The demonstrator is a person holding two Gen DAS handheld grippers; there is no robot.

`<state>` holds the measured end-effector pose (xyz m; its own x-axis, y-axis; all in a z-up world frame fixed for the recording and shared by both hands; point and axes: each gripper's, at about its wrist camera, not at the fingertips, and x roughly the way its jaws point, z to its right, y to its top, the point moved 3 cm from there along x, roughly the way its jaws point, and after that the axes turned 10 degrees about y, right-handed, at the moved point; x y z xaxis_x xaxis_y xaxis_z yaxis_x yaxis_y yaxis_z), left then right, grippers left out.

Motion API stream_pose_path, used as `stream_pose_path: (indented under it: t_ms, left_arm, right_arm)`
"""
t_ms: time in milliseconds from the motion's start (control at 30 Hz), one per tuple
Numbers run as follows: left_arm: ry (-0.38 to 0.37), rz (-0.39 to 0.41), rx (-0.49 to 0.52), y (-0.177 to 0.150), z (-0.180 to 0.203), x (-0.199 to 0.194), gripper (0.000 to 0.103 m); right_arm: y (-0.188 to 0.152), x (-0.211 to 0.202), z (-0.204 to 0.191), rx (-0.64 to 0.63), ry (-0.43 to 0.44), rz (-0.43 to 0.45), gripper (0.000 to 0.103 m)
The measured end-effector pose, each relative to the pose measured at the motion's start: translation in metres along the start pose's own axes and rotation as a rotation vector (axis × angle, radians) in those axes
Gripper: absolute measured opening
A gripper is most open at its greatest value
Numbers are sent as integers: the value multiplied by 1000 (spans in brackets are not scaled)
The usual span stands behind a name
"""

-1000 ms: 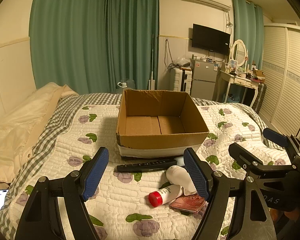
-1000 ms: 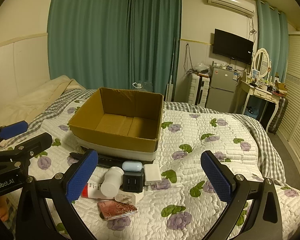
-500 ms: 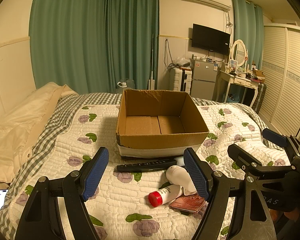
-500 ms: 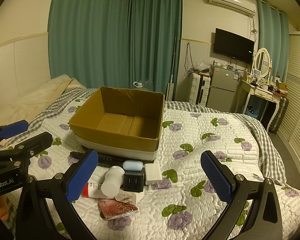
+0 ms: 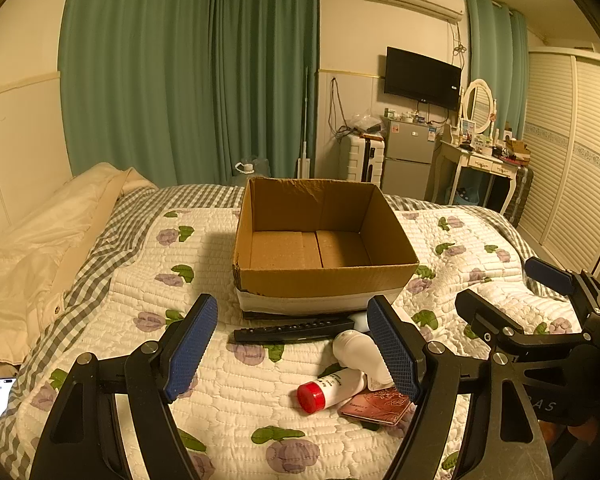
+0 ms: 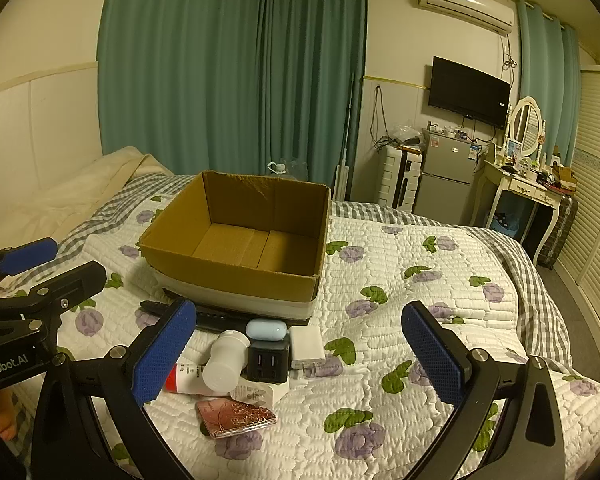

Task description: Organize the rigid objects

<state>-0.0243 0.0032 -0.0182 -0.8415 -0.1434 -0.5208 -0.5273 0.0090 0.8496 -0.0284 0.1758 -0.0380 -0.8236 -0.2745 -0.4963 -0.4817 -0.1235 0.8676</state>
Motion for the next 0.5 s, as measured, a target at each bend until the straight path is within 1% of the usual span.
stream_pose_path:
  t_ms: [200,367,500]
  left_arm:
    - [8,3,5,-1,5,-3,80]
    - [2,-3,9,-1,14,0,80]
    - [4,-59,16,-6,33,21,80]
  right_arm:
    - [-2,-5,6,5,-8,-6,103]
    - [-4,-10,23,8,-71,-20,103]
    - [-11,-1,43,46,-95,-47,103]
